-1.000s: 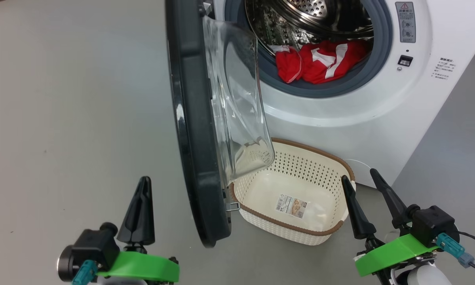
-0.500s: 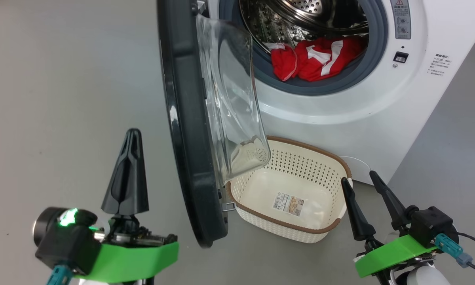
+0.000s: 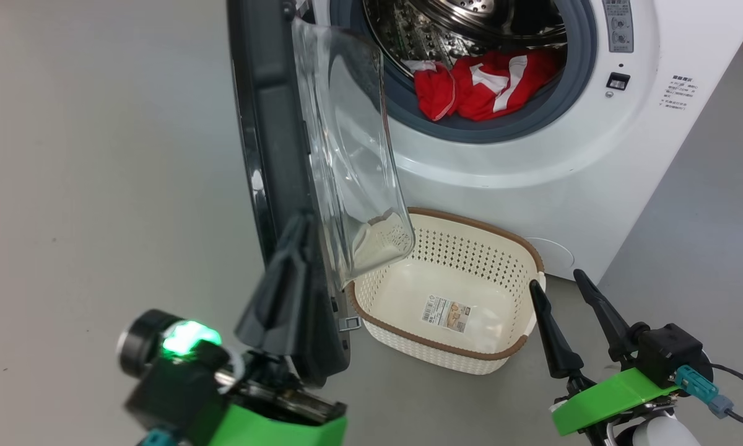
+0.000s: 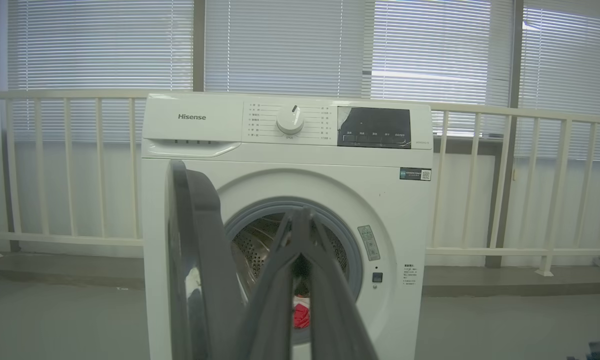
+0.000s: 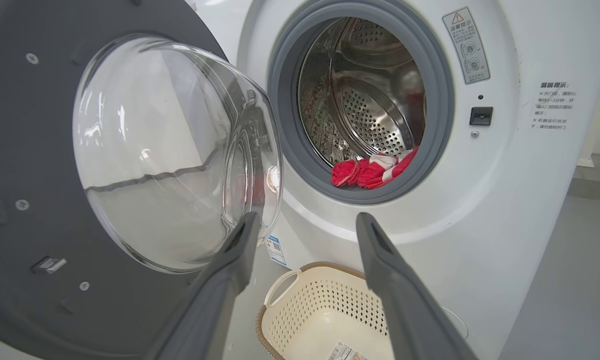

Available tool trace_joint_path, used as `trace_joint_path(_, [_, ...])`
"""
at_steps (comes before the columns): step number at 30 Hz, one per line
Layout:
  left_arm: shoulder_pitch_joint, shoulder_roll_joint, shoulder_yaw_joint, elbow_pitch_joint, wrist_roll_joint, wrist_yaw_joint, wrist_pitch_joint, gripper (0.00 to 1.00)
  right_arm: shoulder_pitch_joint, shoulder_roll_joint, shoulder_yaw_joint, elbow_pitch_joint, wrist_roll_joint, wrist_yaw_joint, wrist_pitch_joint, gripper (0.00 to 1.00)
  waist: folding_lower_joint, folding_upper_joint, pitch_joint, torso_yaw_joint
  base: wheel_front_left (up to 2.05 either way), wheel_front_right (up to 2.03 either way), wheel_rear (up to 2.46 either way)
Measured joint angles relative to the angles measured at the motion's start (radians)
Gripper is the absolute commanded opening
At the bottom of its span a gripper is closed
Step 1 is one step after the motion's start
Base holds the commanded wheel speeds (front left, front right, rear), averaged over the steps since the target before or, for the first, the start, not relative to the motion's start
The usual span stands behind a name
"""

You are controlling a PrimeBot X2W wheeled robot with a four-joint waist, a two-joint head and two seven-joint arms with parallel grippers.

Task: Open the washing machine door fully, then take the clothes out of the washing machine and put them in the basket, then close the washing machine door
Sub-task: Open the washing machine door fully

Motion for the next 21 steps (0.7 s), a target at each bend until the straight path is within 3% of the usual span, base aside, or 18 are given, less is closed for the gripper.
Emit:
trace_joint_path(9, [-0.008, -0.020, -0.081, 0.148, -0.016, -0.042, 0.033, 0.00, -0.008, 0.000, 0.002, 0.004, 0.000, 0.000, 0.000, 1.00, 0.0000, 0.0000, 0.003, -0.004, 0.00, 0.00, 0.00])
trace_joint_path(21, [-0.022, -0.027, -0.097, 0.382, -0.038, -0.049, 0.024, 0.00, -0.008, 0.000, 0.004, 0.008, 0.000, 0.000, 0.000, 1.00, 0.0000, 0.0000, -0.005, -0.007, 0.00, 0.00, 0.00])
